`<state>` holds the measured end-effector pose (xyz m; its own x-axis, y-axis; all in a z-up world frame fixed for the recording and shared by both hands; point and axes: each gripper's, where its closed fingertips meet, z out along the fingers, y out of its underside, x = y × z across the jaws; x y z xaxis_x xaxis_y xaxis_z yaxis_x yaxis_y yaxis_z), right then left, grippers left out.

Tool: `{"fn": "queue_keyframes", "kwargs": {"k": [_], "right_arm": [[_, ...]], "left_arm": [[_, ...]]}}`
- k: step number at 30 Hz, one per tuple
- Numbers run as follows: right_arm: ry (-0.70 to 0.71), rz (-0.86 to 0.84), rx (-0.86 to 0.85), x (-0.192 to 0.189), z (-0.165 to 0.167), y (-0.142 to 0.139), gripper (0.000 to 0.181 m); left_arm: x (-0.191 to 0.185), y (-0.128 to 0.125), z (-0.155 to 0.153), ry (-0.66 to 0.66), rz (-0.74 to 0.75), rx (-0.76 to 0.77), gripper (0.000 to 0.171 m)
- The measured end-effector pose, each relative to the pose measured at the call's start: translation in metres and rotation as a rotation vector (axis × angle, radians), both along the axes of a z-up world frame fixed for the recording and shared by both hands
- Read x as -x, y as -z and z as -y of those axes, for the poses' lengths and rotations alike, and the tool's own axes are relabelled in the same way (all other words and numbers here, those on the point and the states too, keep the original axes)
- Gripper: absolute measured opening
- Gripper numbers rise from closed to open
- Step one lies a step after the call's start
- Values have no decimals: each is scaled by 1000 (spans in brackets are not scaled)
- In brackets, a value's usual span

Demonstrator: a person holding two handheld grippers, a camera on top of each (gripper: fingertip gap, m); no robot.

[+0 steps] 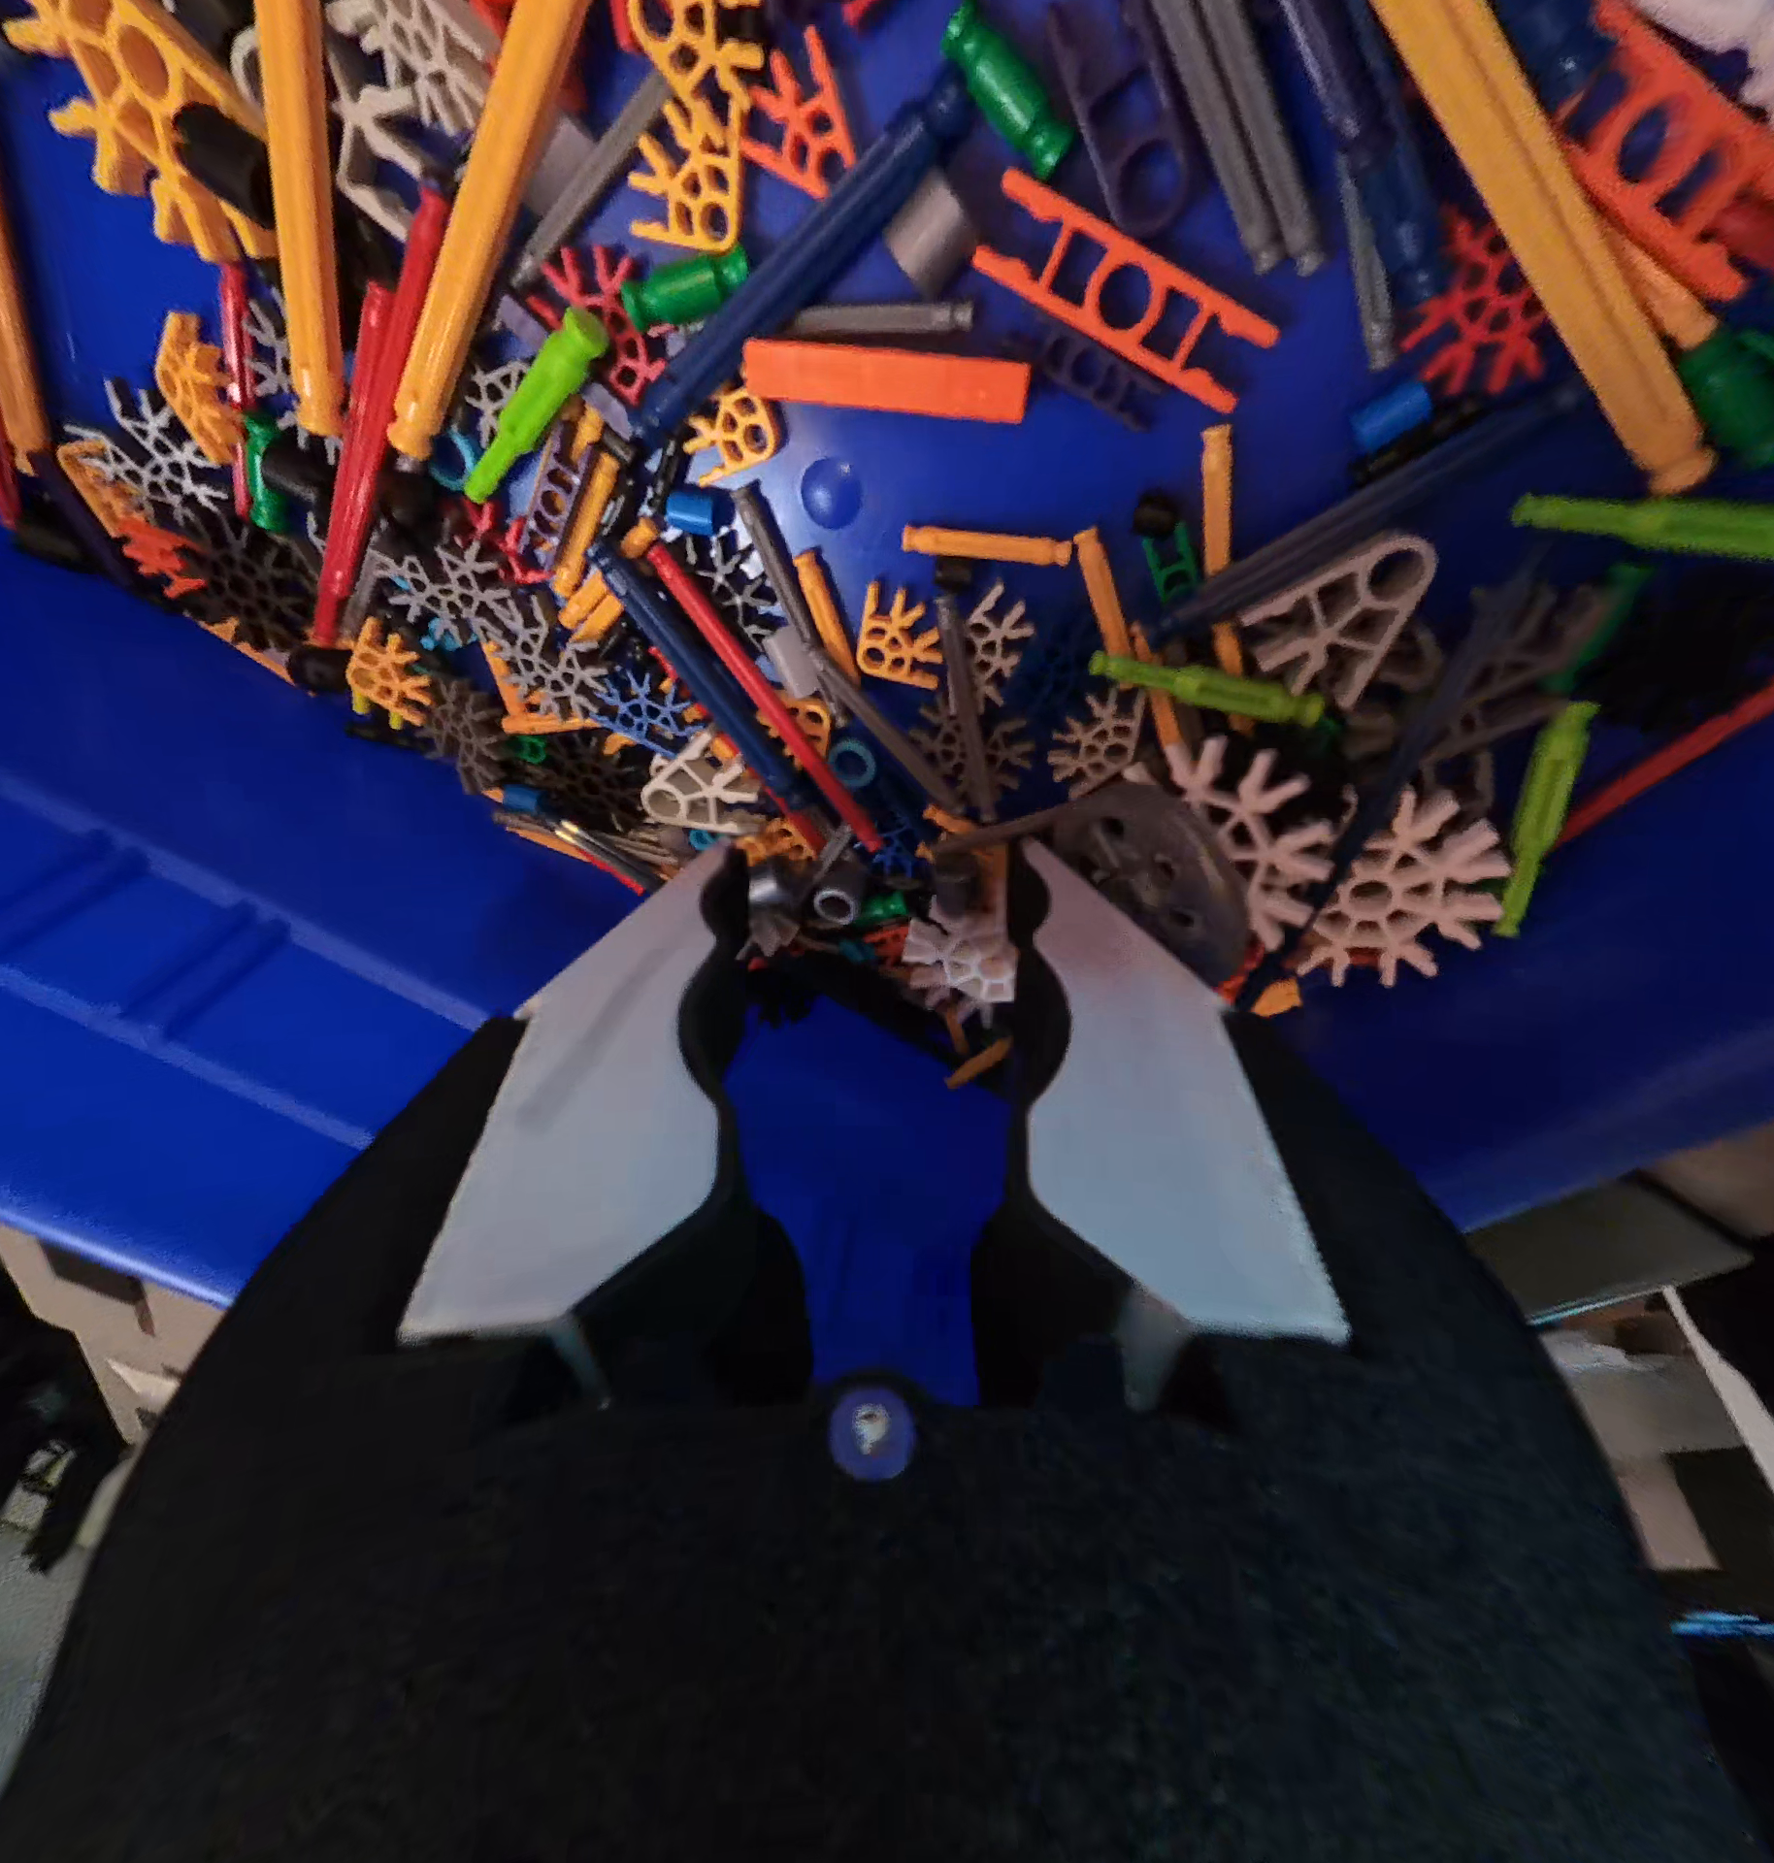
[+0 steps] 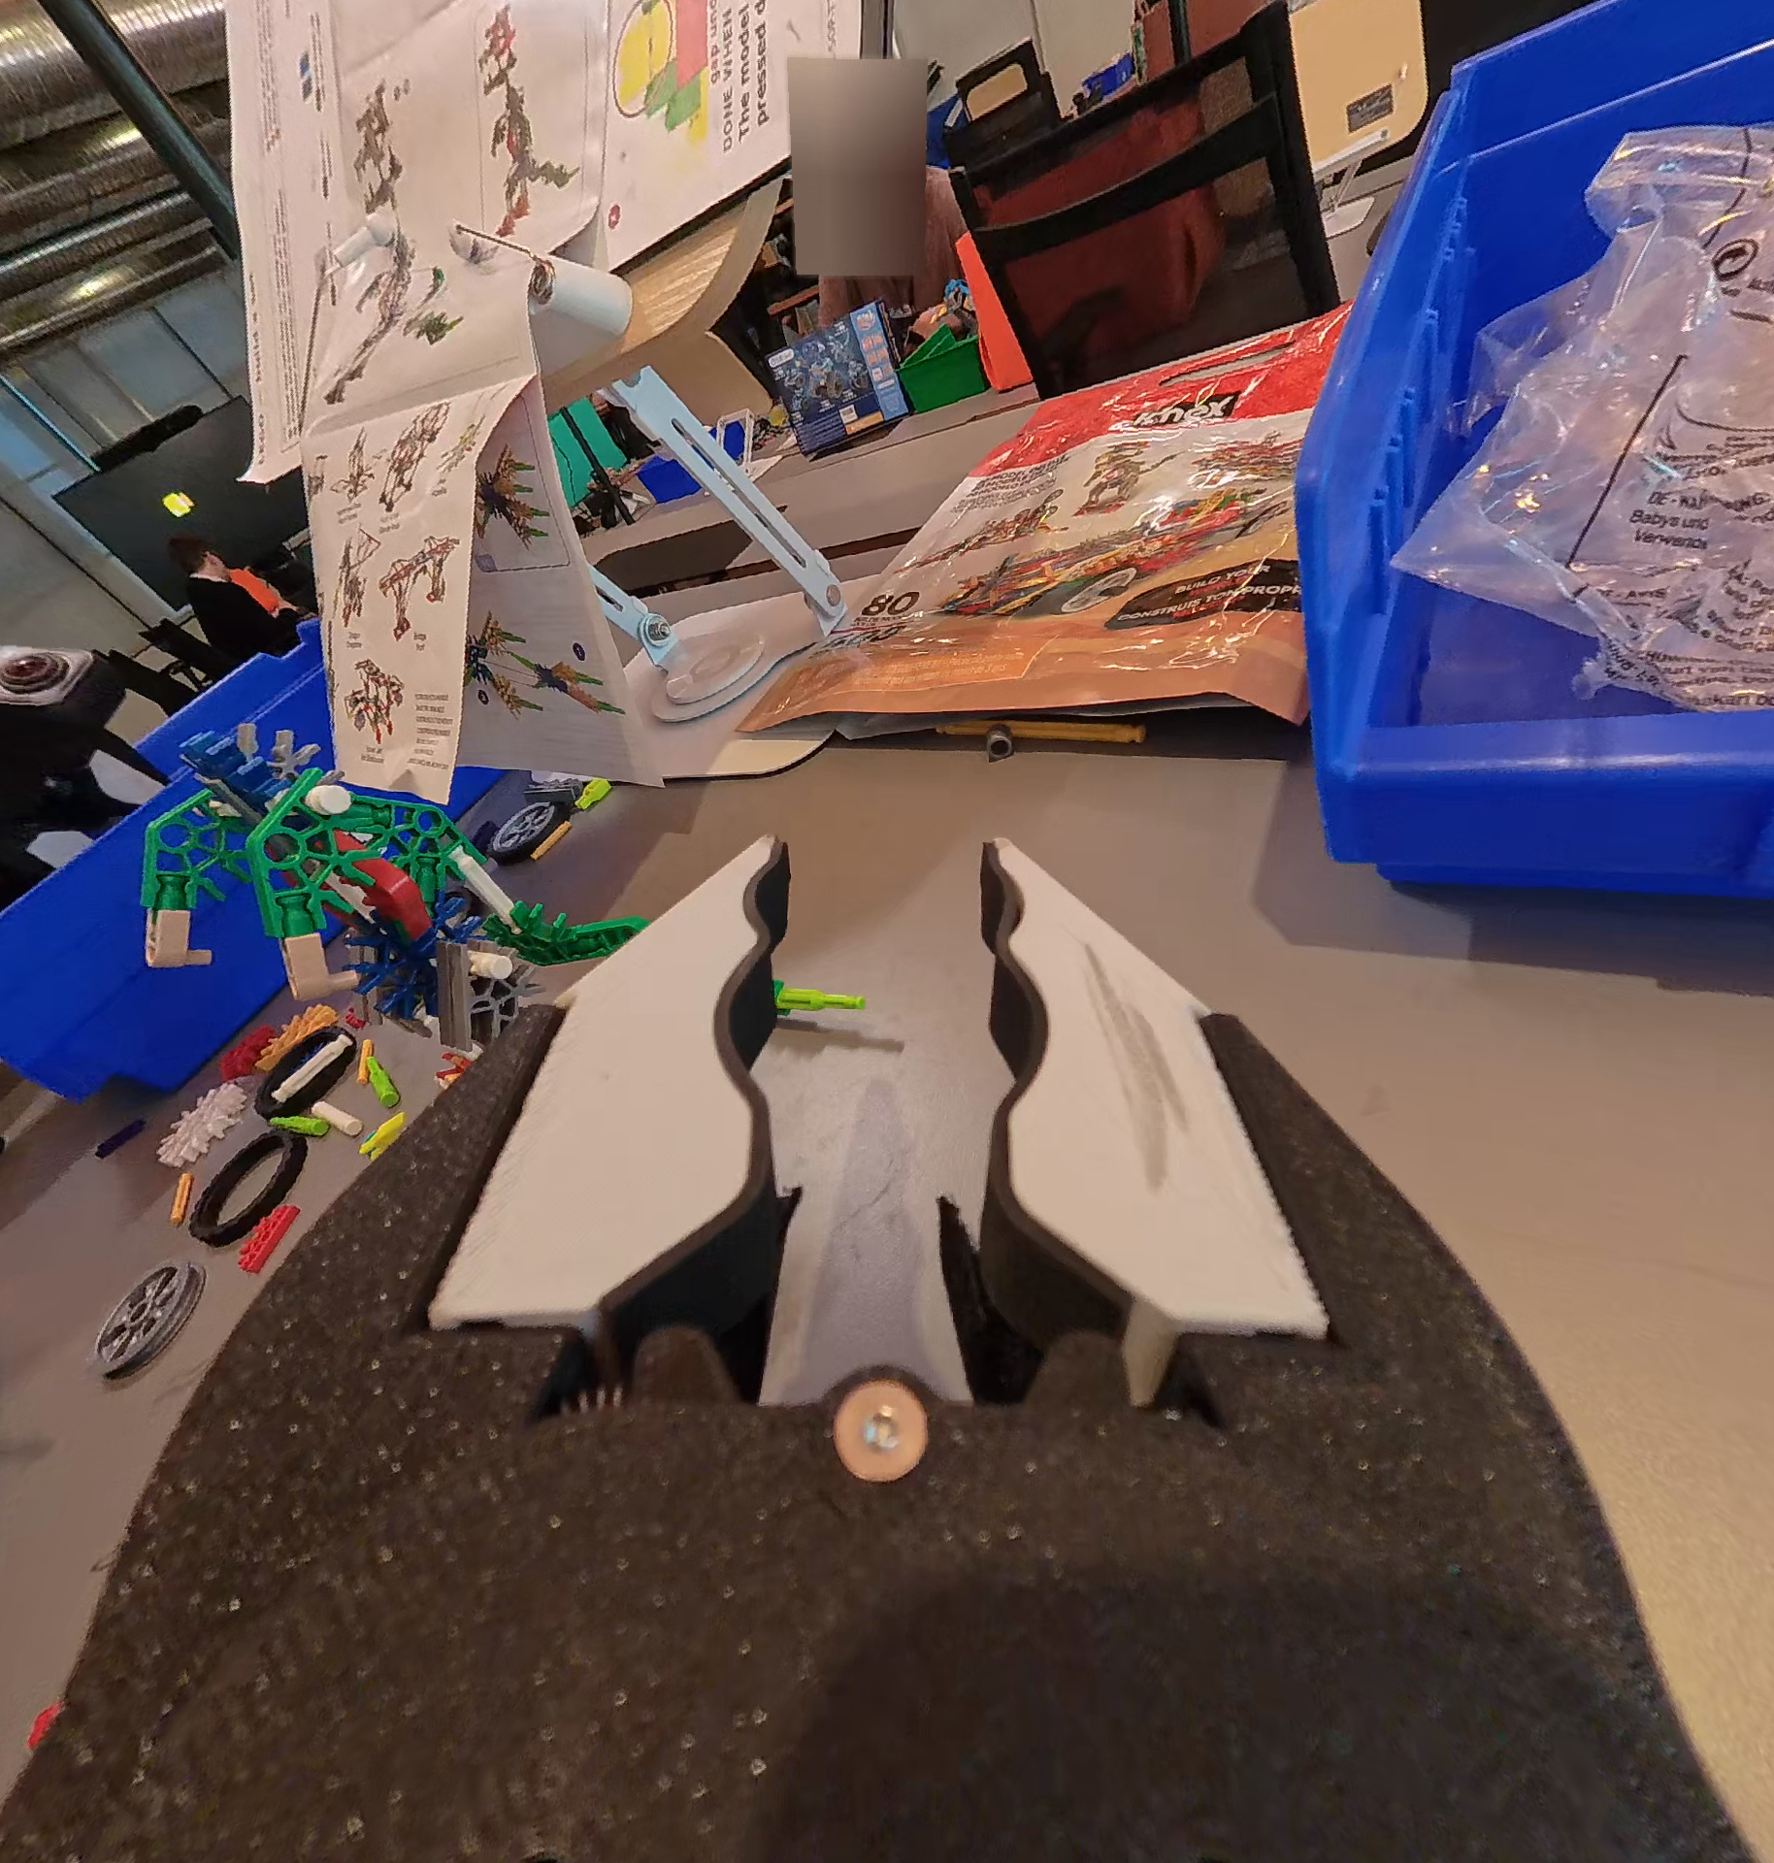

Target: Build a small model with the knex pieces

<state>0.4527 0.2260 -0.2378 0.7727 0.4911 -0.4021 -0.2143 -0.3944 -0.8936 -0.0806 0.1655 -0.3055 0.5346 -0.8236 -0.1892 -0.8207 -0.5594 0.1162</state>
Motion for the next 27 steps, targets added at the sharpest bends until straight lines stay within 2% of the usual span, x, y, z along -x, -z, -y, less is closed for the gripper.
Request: {"fn": "queue_keyframes", "kwargs": {"k": [4,8,10,14,16,20,23,27], "right_arm": [[-4,5,10,1,-1,2,38],[-8,10,21,2,-1,3,38],[-10,13,27,2,-2,4,38],[-20,26,44,3,-3,7,38],[-22,31,52,4,-4,9,38],[-24,39,63,5,-5,11,38],[-25,44,70,5,-5,12,38],[-28,50,79,6,-5,14,38]], "left_arm": [[-4,4,4,-87,18,-15,34],[-10,4,6,-127,61,-35,32],[-29,5,12,-148,158,-7,47],[-60,7,17,-167,279,-10,47],[-63,5,14,-173,280,-66,51],[-67,1,17,-163,253,-167,43],[-68,-4,17,-131,214,-250,43],[-66,-7,20,-128,203,-283,44]]}}
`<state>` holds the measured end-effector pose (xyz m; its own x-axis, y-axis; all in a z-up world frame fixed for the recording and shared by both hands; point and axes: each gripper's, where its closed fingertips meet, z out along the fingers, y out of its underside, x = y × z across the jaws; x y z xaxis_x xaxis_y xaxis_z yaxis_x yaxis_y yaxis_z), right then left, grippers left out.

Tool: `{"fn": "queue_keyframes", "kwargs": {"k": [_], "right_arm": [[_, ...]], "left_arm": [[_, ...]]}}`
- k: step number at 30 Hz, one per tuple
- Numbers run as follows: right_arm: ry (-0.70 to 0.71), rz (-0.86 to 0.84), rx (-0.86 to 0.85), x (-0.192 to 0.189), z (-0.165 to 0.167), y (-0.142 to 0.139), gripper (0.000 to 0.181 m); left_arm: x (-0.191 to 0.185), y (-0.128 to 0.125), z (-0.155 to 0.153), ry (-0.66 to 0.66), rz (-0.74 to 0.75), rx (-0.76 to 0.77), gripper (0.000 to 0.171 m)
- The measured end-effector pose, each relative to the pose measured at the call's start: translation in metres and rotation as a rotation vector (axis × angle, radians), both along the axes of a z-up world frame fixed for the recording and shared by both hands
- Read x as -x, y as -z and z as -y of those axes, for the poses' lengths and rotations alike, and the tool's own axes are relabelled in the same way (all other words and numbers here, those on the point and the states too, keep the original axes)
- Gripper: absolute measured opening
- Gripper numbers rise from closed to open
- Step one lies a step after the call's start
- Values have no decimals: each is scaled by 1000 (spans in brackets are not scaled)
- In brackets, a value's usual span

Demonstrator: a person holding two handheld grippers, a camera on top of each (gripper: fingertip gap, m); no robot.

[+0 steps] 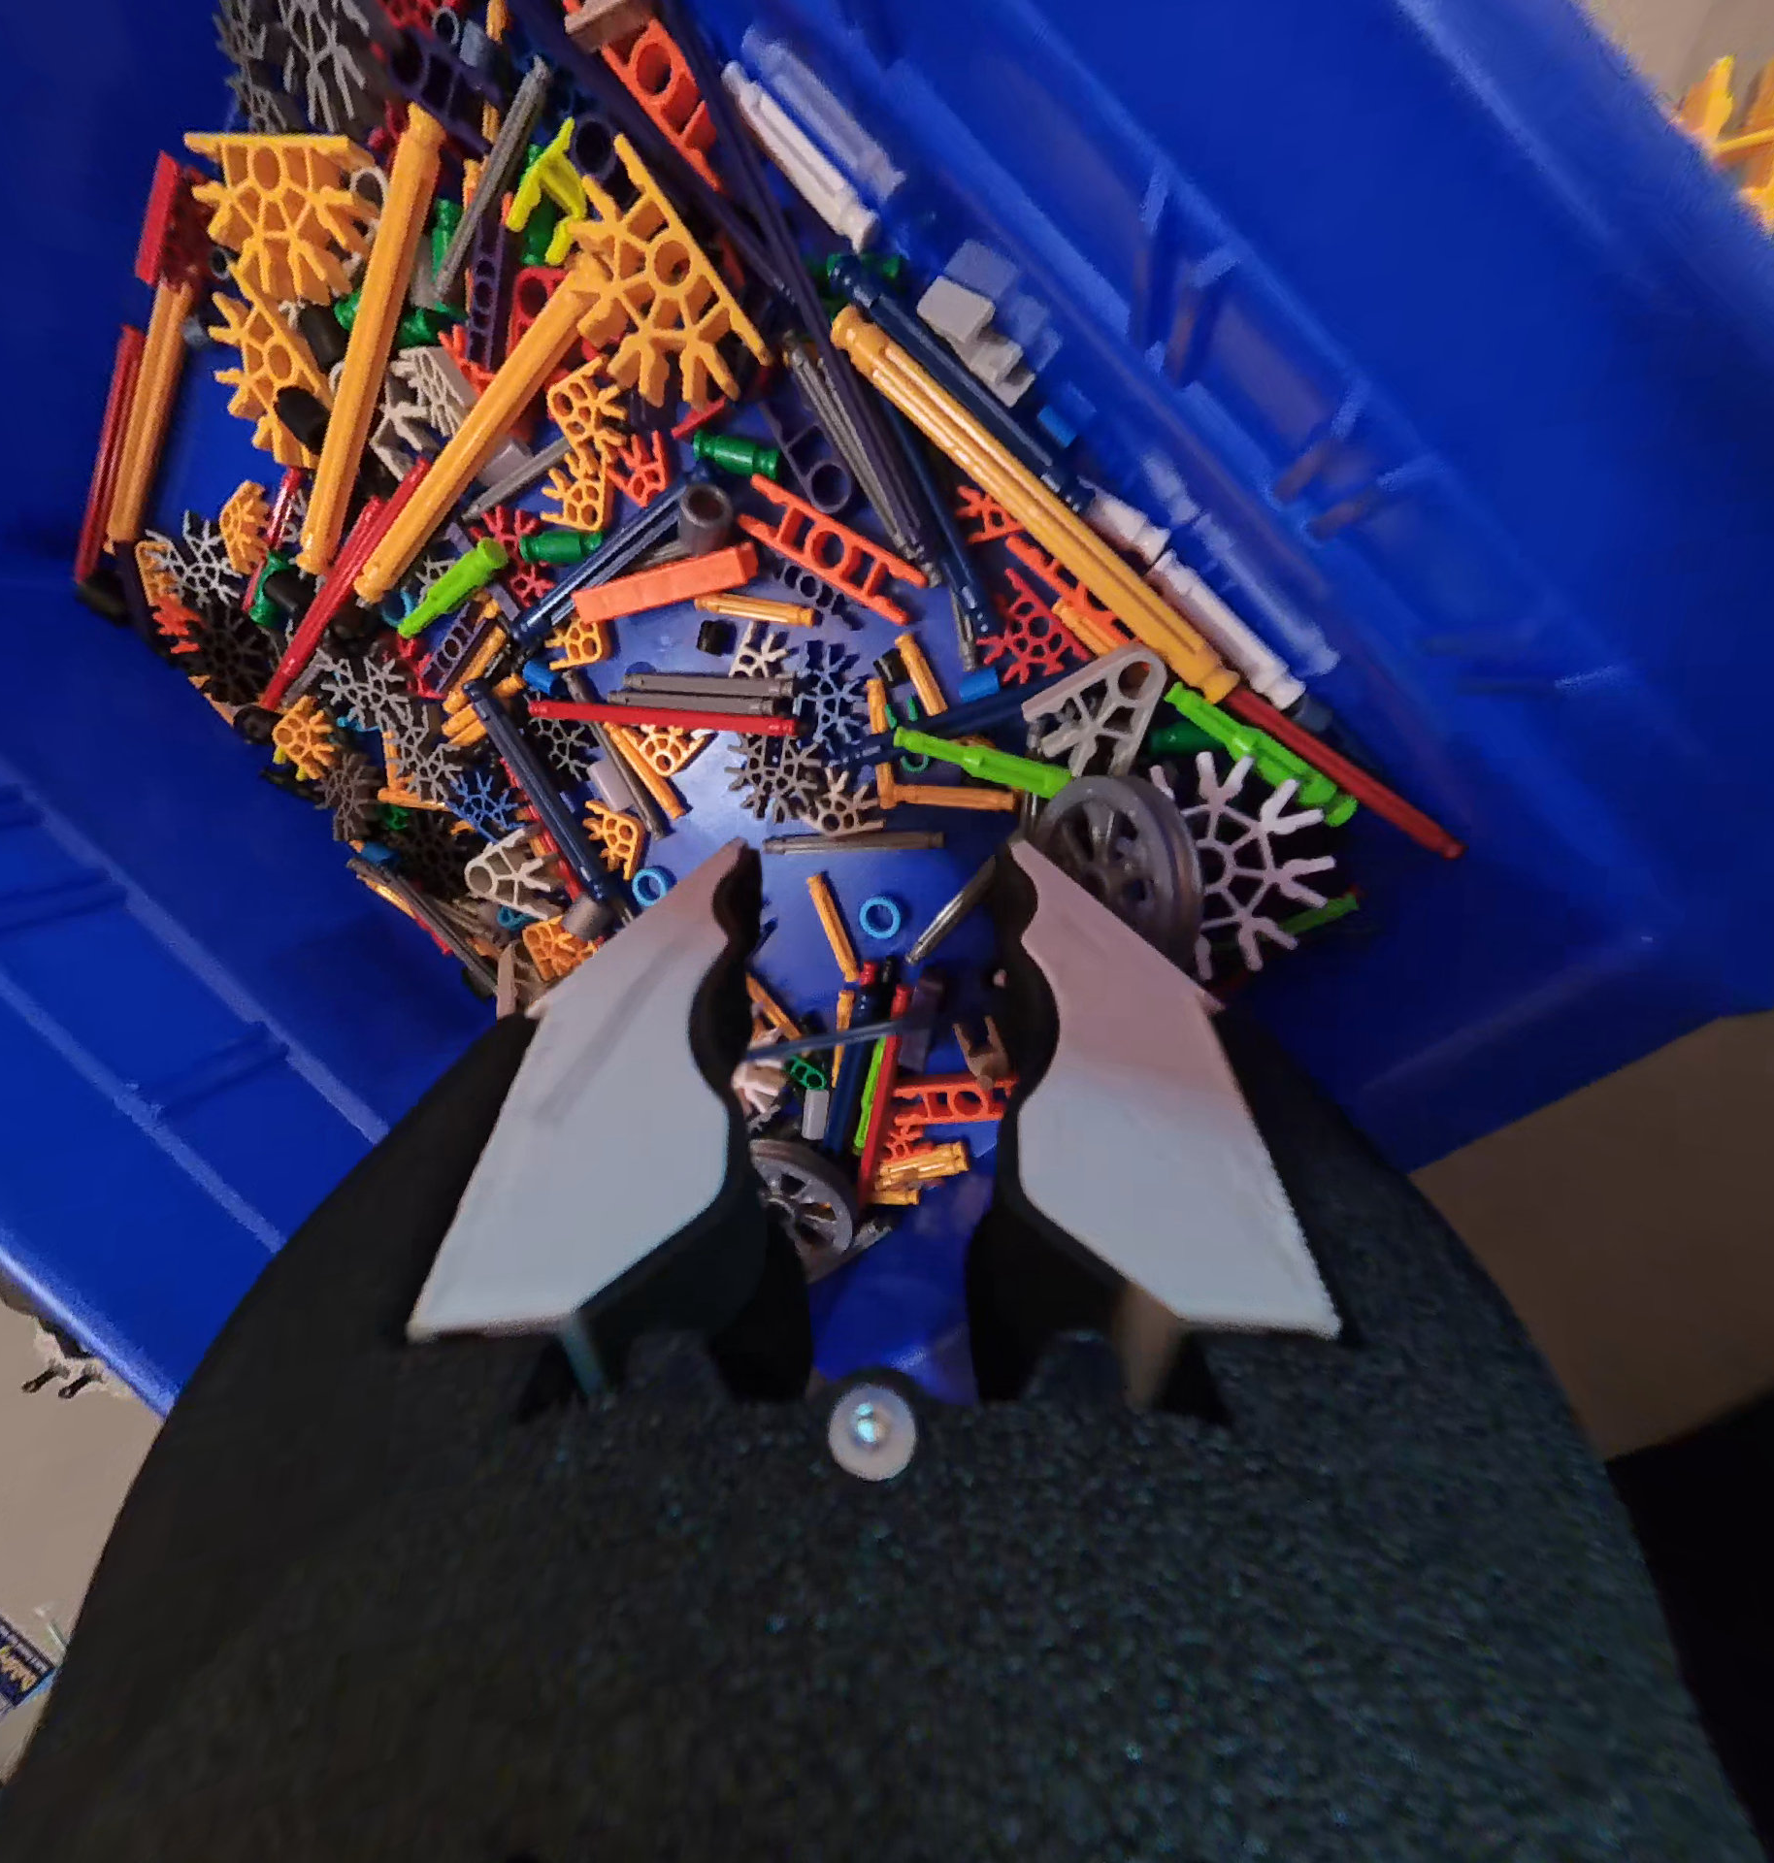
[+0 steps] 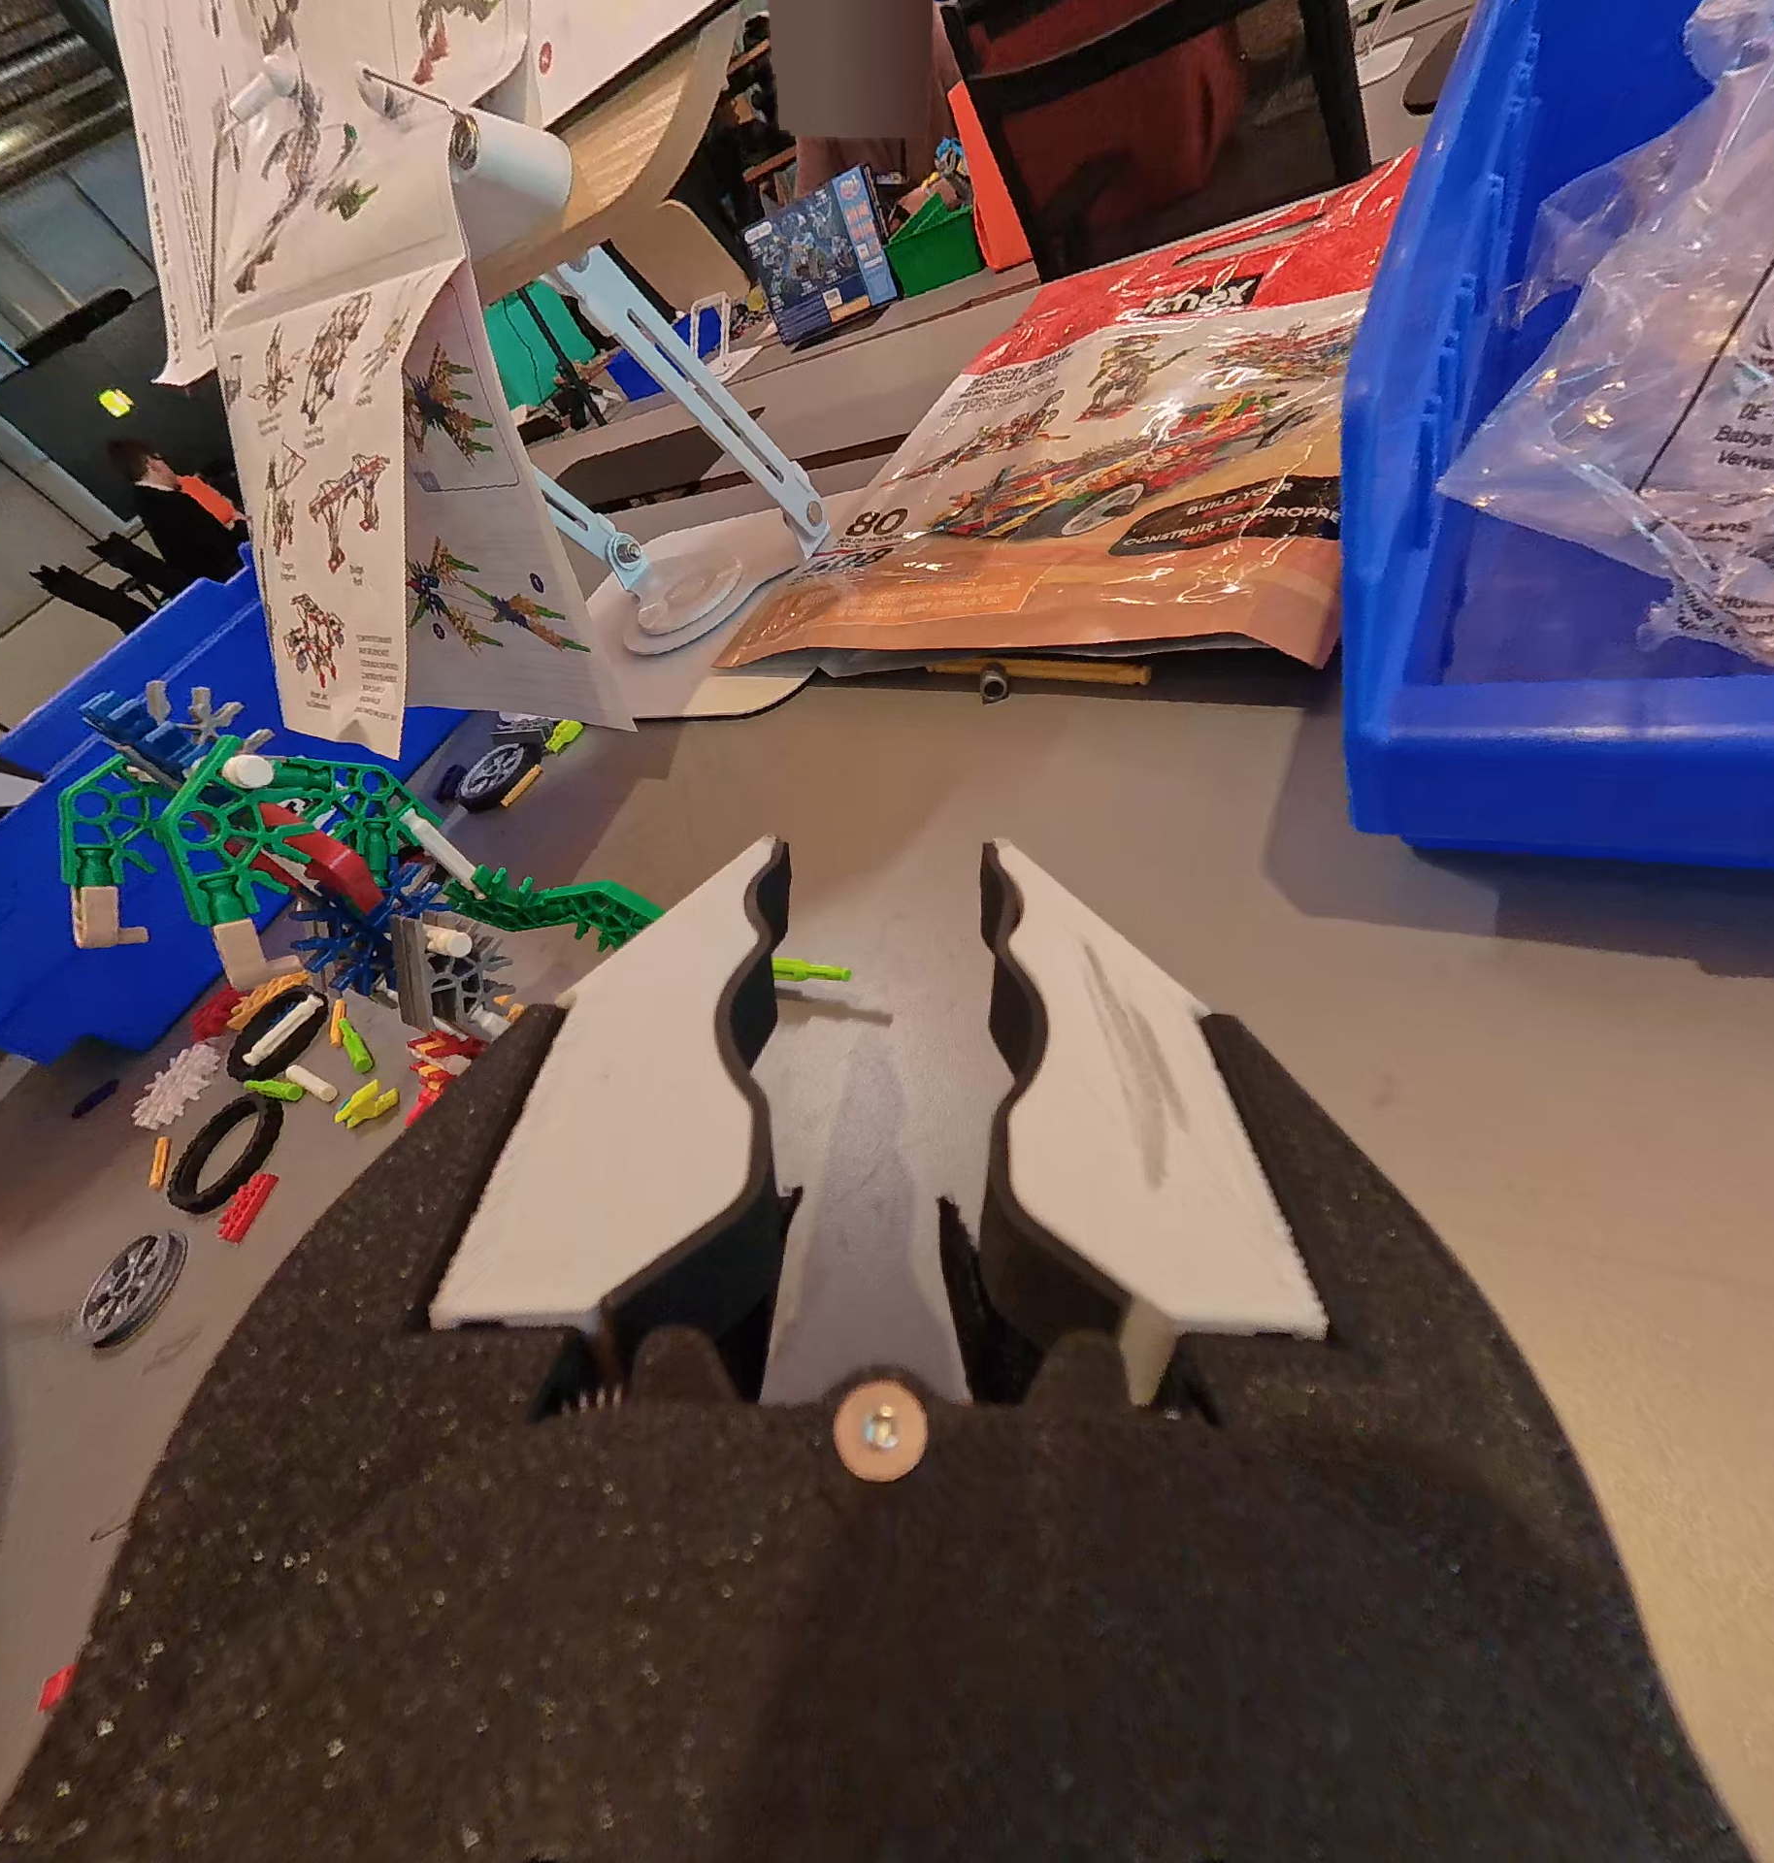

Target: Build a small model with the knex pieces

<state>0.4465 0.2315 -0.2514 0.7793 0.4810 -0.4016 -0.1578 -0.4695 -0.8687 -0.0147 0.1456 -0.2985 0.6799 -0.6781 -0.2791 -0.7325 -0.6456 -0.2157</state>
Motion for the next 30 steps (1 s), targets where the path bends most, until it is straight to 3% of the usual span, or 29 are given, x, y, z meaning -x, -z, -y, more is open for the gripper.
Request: {"fn": "queue_keyframes", "kwargs": {"k": [5,17,23,26,30], "right_arm": [[-1,3,4,0,0,1,38],[-1,-2,-2,0,0,0,38],[-2,-5,-3,0,1,-1,38],[-1,-6,-5,-1,1,-1,38],[0,-9,-8,-1,1,-2,38]], "left_arm": [[9,-2,2,-48,4,-16,51],[55,3,-15,-244,4,19,98],[57,7,-18,-332,82,82,105],[53,12,-18,-365,104,118,123],[53,10,-25,-374,115,88,120]]}}
